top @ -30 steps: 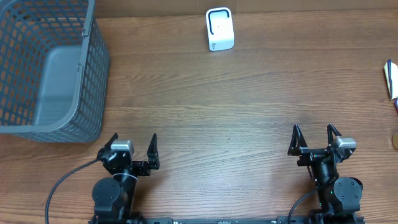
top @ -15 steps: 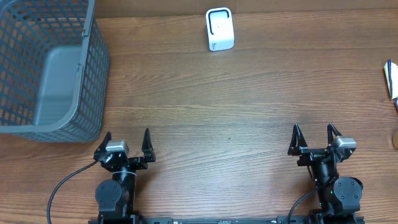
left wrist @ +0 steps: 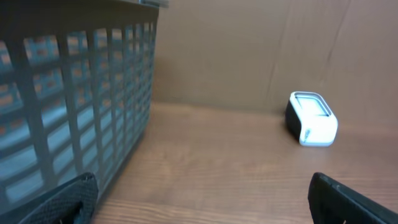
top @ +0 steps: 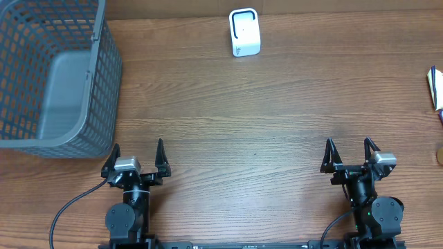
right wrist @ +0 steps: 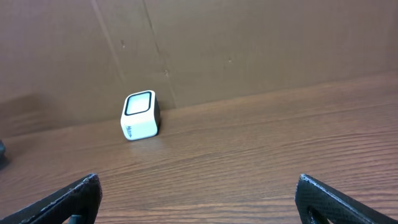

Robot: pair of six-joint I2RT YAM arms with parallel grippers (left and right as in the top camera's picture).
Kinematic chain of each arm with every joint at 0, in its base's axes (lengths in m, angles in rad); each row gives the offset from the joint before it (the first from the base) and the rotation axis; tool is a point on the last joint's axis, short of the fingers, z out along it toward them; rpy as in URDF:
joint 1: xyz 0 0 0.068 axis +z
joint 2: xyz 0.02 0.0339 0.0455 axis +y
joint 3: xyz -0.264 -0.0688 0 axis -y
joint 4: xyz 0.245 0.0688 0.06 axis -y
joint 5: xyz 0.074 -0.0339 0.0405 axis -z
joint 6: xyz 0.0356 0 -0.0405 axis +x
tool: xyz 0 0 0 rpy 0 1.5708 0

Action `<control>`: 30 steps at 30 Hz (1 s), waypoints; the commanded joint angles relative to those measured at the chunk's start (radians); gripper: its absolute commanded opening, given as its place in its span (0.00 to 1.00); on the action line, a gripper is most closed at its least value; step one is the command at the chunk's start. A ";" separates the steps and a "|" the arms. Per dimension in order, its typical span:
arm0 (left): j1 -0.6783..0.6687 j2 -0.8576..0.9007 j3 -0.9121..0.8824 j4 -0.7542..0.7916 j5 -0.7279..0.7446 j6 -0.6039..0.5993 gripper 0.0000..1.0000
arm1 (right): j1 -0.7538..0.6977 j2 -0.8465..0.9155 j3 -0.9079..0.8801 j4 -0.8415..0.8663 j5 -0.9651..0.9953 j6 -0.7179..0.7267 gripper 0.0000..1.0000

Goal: Scan the item barcode

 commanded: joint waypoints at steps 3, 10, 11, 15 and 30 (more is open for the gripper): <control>0.006 -0.012 -0.006 -0.079 -0.020 0.071 1.00 | -0.001 -0.008 -0.011 0.007 0.000 -0.005 1.00; 0.026 -0.012 -0.006 -0.080 -0.018 0.093 1.00 | -0.001 -0.008 -0.011 0.007 0.000 -0.005 1.00; 0.037 -0.012 -0.005 -0.080 -0.017 0.093 1.00 | -0.001 -0.008 -0.011 0.007 0.000 -0.005 1.00; 0.044 -0.012 -0.005 -0.084 0.002 0.093 1.00 | -0.001 -0.008 -0.011 0.007 0.000 -0.005 1.00; 0.043 -0.011 -0.005 -0.081 0.002 0.093 1.00 | -0.001 -0.008 -0.011 0.007 0.000 -0.005 1.00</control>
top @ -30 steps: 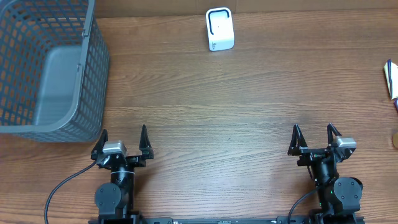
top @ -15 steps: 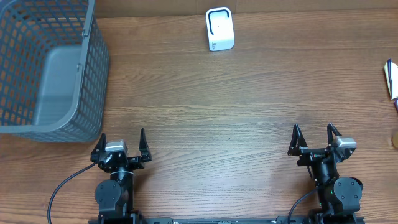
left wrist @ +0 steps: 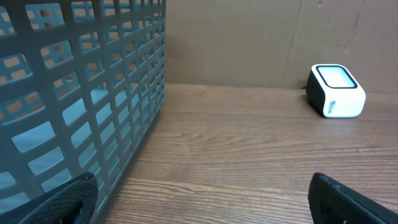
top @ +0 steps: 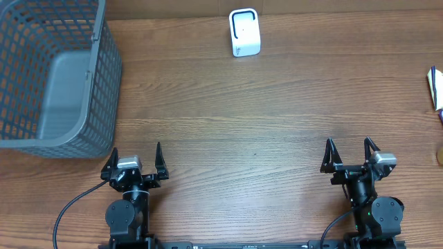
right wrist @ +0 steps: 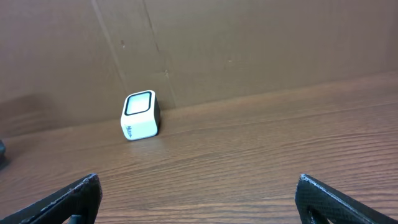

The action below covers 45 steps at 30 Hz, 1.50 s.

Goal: Scan the item barcode

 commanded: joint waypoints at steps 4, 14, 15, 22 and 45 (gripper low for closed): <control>0.005 -0.010 -0.004 0.002 0.005 0.019 1.00 | -0.001 -0.008 -0.011 0.007 0.000 -0.005 1.00; 0.005 -0.010 -0.004 0.002 0.006 0.019 1.00 | -0.001 -0.008 -0.011 0.007 0.000 -0.005 1.00; 0.005 -0.010 -0.004 0.003 0.005 0.019 1.00 | -0.001 -0.008 -0.011 0.007 0.000 -0.005 1.00; 0.005 -0.010 -0.004 0.003 0.005 0.019 1.00 | -0.001 -0.008 -0.011 0.007 0.000 -0.005 1.00; 0.005 -0.010 -0.004 0.003 0.005 0.019 1.00 | -0.002 -0.008 -0.011 0.005 0.018 -0.219 1.00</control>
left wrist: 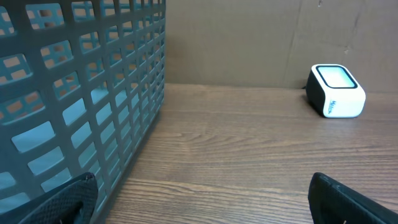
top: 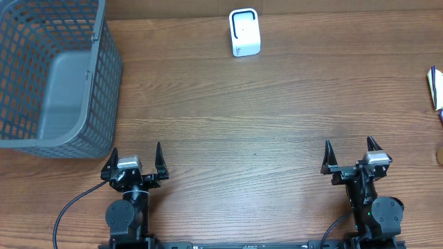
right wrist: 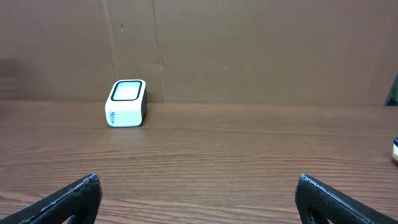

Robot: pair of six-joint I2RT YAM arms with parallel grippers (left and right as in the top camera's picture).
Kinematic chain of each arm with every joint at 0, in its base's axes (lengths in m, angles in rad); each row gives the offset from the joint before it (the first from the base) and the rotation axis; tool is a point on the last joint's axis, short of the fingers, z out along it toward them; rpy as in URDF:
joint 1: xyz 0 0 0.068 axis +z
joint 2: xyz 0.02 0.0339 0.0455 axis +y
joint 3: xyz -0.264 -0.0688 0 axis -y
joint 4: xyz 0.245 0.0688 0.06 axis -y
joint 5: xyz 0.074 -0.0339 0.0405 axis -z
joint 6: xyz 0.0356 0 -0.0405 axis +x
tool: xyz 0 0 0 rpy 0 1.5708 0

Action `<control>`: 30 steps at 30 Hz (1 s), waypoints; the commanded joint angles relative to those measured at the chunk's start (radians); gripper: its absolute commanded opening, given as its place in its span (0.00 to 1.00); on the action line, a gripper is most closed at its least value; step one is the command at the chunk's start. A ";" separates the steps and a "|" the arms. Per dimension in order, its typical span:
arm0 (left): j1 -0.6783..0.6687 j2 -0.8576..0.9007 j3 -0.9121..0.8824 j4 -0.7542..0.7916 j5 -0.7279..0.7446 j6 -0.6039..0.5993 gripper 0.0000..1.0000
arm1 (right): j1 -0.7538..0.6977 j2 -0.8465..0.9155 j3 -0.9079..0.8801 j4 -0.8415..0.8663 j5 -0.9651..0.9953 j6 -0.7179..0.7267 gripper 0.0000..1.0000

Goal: Scan the item barcode

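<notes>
The white scanner [top: 244, 32] with a black-rimmed window stands at the table's far edge; it also shows in the left wrist view [left wrist: 336, 99] and the right wrist view [right wrist: 126, 102]. A blue and white item [top: 435, 88] pokes in at the right edge, mostly cut off. My left gripper [top: 136, 148] sits open at the near left, nothing between its fingers [left wrist: 62, 199]. My right gripper [top: 349, 143] sits open at the near right, fingers [right wrist: 336, 199] spread over bare wood. Both are far from the scanner and the item.
A grey mesh basket [top: 48, 76] fills the far left corner, its wall close on the left of the left gripper [left wrist: 74, 93]. A small brown thing [top: 440, 155] shows at the right edge. A brown cardboard wall [right wrist: 249, 50] backs the table.
The right wrist has turned a little: its view is level now, the scanner sits further left in it, and a small object shows at its right edge. The left arm has not moved.
First both grippers rested open at the near edge, the left wrist view tilted and close against the basket. Then the left wrist view was level, the basket wall and scanner plain. Now the right wrist view is level too. Nothing has been picked up.
</notes>
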 commanded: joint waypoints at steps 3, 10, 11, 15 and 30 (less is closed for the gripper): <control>0.005 -0.010 -0.004 0.002 0.005 0.019 1.00 | -0.002 -0.008 -0.011 0.006 0.016 -0.038 1.00; 0.005 -0.010 -0.004 0.002 0.005 0.019 1.00 | -0.002 -0.008 -0.011 0.007 0.006 -0.037 1.00; 0.005 -0.010 -0.004 0.002 0.005 0.019 1.00 | -0.002 -0.008 -0.011 0.007 0.006 -0.037 1.00; 0.005 -0.009 -0.004 0.002 0.005 0.019 1.00 | -0.002 -0.008 -0.011 0.007 0.006 -0.037 1.00; 0.005 -0.009 -0.004 0.002 0.005 0.019 1.00 | -0.002 -0.008 -0.011 0.007 0.006 -0.037 1.00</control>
